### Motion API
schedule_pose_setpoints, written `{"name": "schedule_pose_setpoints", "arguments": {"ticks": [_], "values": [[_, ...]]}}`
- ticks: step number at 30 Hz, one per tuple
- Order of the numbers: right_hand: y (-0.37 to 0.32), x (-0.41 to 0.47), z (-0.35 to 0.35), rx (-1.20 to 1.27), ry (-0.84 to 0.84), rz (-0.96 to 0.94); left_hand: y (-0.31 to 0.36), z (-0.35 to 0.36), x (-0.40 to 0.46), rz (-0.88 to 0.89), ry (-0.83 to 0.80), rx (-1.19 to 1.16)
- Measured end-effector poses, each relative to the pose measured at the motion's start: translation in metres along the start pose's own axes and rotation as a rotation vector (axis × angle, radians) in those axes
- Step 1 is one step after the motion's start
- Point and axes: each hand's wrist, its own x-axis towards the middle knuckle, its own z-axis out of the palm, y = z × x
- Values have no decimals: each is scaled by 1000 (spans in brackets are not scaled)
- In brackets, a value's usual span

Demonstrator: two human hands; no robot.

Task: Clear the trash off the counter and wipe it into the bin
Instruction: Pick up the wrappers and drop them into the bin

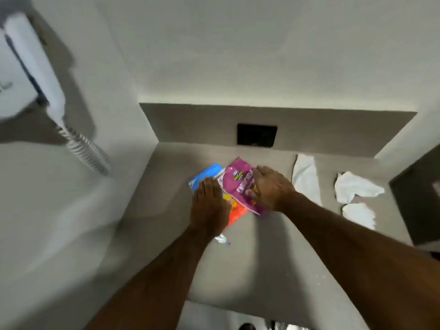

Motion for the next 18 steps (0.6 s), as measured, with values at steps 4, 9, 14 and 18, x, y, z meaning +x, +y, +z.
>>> {"name": "schedule_pose_setpoints", "arguments": {"ticks": [4,9,14,18], "values": [[-5,14,30,-81,-177,18,-9,29,5,-37,-169,30],[0,22,34,-127,-95,22,-10,26,6,43,-100,99],[-2,-15,26,70,88,66,-20,-14,-1,-80,-137,-304],[-14,-115,9,518,421,20,-7,-61,-51,-68,90,-438]]}}
